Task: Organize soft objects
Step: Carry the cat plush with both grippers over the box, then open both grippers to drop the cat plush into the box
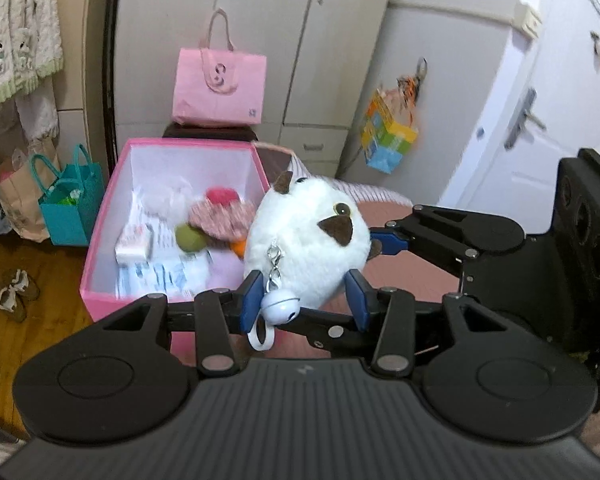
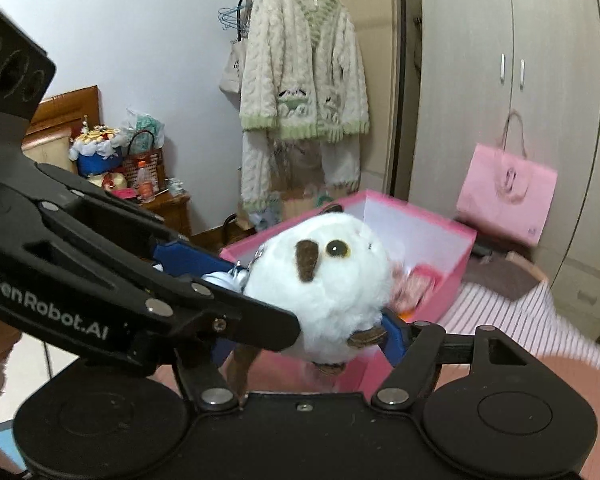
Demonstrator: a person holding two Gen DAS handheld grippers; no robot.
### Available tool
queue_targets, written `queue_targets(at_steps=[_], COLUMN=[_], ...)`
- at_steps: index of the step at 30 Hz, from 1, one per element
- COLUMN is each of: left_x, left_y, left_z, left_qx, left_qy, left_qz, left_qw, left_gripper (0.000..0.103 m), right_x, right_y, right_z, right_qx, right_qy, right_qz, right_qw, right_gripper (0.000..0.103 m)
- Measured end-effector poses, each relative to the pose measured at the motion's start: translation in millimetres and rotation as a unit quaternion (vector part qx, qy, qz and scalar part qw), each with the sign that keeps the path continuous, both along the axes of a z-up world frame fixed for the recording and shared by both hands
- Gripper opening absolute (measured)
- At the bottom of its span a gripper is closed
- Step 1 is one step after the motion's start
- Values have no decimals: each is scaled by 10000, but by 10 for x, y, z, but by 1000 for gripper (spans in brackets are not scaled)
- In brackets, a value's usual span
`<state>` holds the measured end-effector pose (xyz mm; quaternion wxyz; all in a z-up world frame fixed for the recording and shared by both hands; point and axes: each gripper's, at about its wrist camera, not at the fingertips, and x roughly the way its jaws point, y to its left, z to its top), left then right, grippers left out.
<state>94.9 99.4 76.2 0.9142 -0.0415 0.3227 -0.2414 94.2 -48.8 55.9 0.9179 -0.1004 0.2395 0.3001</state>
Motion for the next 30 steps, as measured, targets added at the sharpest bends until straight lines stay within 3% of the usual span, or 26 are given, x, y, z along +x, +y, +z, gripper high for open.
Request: queue_targets(at_steps=[8,17,21,25,30], left_x=[604,1332,1546,1752,1776], left_y=[292,521,629,705,662], left_z=[41,-253,-461,-674,-733], left_qx=[-385,-580,-722,-1065,-746], left_qy=[-132,248,518,905,498], left_qz=[121,446,577,759,1218], left_qw=[9991,9970,9944,9873,9885], left_gripper=[45,43,43,44,46], right_x=[619,1420,1632,1820,1968], right_y=[137,218,316,437,428], right_z=[153,-172,-308,-430,-519], right_qx=[175,589,419,-78,-272], right_qy=[87,847,1012,925,846], right_qz=[79,284,451,700,583], right_qw=[9998,9943,9930,9932,9943], right_gripper=[75,75,75,75,75])
